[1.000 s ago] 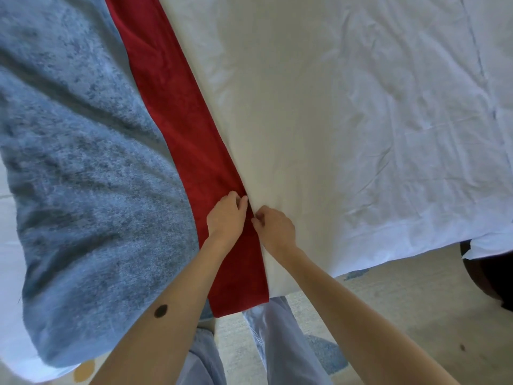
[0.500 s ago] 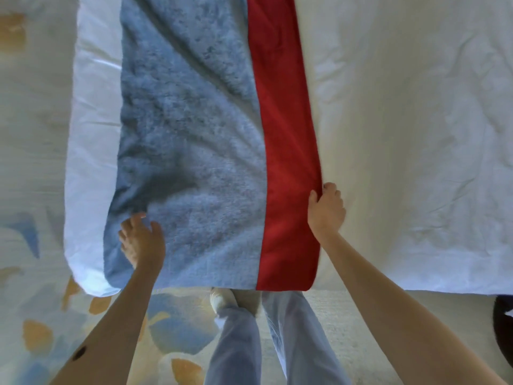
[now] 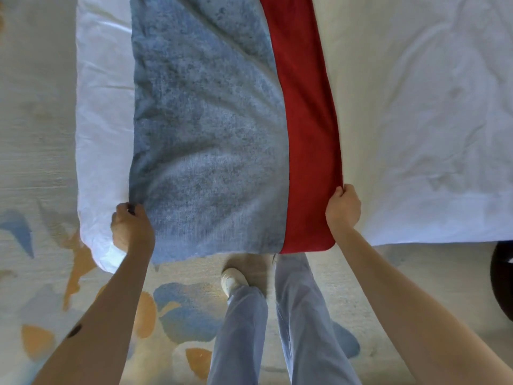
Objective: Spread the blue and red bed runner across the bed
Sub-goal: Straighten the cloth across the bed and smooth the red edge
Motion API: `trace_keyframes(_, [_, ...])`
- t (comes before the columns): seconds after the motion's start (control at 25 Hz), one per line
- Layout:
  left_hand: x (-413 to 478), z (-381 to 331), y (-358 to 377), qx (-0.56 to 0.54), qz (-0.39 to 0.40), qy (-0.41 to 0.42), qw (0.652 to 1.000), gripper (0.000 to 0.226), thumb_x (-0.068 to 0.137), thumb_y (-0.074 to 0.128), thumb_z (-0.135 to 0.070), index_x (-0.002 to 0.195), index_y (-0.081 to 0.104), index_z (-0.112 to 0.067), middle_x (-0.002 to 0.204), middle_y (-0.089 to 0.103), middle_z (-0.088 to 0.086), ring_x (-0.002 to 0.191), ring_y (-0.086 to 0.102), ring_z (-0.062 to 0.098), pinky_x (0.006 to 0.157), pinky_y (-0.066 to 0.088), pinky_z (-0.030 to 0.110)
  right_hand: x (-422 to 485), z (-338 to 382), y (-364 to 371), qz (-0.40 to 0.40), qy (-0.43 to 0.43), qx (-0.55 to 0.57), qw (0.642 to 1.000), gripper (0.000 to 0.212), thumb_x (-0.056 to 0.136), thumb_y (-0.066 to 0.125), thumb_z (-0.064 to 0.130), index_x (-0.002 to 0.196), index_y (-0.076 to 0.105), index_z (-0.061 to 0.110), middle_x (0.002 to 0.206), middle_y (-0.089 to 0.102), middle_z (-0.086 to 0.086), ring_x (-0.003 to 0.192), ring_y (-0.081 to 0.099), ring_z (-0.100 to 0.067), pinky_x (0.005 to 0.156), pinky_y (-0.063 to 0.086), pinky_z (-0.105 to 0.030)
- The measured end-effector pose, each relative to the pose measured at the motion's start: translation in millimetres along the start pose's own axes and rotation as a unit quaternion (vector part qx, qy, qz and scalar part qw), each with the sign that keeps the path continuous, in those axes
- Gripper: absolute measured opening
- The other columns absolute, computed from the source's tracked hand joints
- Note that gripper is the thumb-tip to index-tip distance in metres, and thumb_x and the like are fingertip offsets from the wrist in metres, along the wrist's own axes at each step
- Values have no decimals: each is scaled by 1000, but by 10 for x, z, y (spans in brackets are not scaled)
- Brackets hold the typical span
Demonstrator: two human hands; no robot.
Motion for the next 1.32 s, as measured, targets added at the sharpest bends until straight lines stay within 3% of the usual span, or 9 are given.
trace_keyframes(0.12, [39,105,-21,24,-13,49,998,35,93,48,-26,115,56,1,125,49,27,116,42,43,97,35,53,-117,-173,-3,-21,16,-3,1000,29,99,34,18,114,56,5,112,65,-16,101,60,-35,91,47,-46])
trace_keyframes(0.2, [49,186,-23,26,8,66,997,36,93,48,-28,116,55,0,123,53,25,116,44,41,99,32,50,-184,-275,-25,-23,23,-9,999,29,99,35,19,109,58,6,108,66,-17,98,60,-36,91,46,-45])
trace_keyframes(0.32, [65,323,-45,19,51,51,997,36,94,47,-29,117,53,-2,116,61,24,112,50,40,97,32,47,-246,-319,-58,-15,15,-32,999,28,99,34,19,100,59,7,100,67,-17,90,60,-36,89,46,-46])
trace_keyframes(0.56, [-16,648,-75,32,91,19,995,37,94,47,-29,119,51,-3,118,60,24,114,49,41,99,34,48,-344,-474,-60,0,26,-67,997,27,99,32,17,102,57,7,101,66,-19,91,59,-37,90,43,-45])
trace_keyframes(0.88, [-51,766,-49,61,101,11,993,37,94,47,-29,120,50,-2,118,60,26,116,48,40,100,34,50,-375,-599,-36,24,34,-100,994,25,99,34,16,104,57,9,101,67,-18,93,60,-36,93,42,-44])
trace_keyframes(1.16, [-115,685,-146,40,89,9,995,40,88,56,-25,119,46,-2,122,56,24,114,50,41,97,41,53,-409,-485,-61,34,55,-102,993,32,99,33,26,118,50,7,119,60,-17,110,54,-36,98,38,-46])
trace_keyframes(1.32, [-246,379,-325,2,82,110,991,35,89,53,-15,120,44,-3,123,53,24,110,51,41,94,45,55,-585,-83,-184,12,-6,-96,995,39,97,35,28,130,39,6,131,48,-20,120,45,-37,99,36,-49])
Point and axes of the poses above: each hand's wrist, its own x-axis towards the middle knuckle, its own y-axis out of the palm, z = x × y, the point moved 3 cm from there along x, towards the middle knuckle
